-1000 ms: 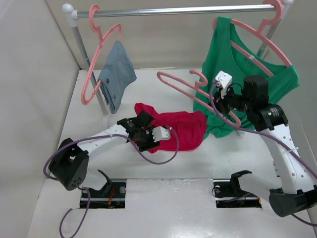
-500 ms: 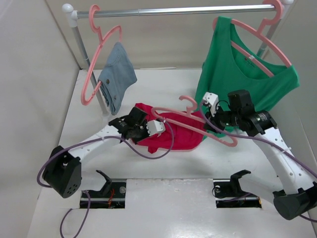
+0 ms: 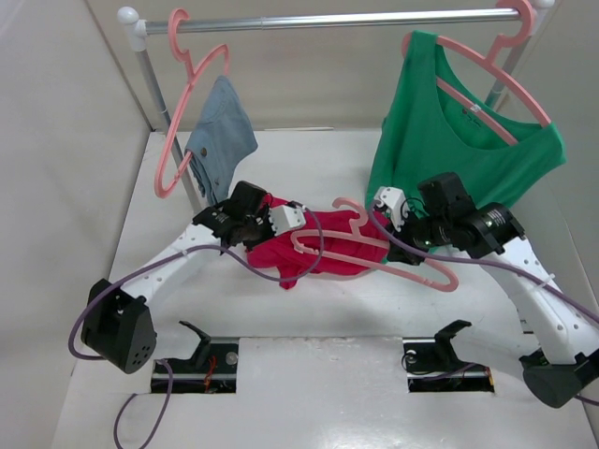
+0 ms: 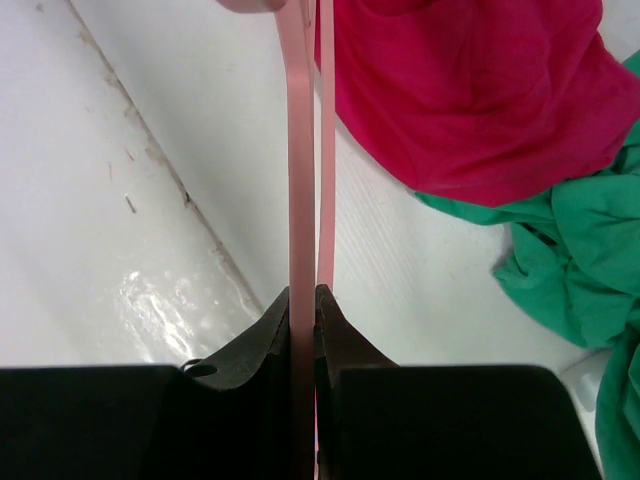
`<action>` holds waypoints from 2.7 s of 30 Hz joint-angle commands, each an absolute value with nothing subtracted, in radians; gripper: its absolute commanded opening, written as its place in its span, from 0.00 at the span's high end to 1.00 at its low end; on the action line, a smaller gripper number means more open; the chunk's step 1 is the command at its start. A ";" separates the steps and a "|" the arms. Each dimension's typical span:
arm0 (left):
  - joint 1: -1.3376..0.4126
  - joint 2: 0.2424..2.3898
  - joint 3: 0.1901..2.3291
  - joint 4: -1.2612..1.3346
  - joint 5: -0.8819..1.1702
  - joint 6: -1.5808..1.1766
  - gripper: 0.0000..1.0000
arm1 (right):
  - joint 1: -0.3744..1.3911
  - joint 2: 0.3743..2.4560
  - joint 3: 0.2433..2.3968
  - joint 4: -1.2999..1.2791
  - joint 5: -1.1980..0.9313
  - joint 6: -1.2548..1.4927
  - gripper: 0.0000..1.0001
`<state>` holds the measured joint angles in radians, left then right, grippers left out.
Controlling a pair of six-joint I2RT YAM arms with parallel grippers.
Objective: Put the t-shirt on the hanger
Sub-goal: Place tshirt on hanger
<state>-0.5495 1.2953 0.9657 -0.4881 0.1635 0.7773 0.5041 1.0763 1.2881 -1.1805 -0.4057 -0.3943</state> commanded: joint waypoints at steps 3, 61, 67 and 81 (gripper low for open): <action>-0.561 1.289 1.046 -0.557 0.225 0.856 1.00 | 0.535 1.097 1.321 -1.131 -0.359 -0.370 1.00; -0.580 1.298 1.435 -0.764 0.413 0.830 1.00 | 0.667 1.135 1.163 -0.562 -0.455 -0.440 1.00; -0.610 1.339 1.598 -0.796 0.415 0.867 1.00 | 0.667 1.140 1.114 -0.568 -0.577 -0.485 1.00; -0.778 1.341 1.669 -0.862 0.434 0.833 1.00 | 0.568 1.183 1.019 -0.264 -0.618 -0.376 1.00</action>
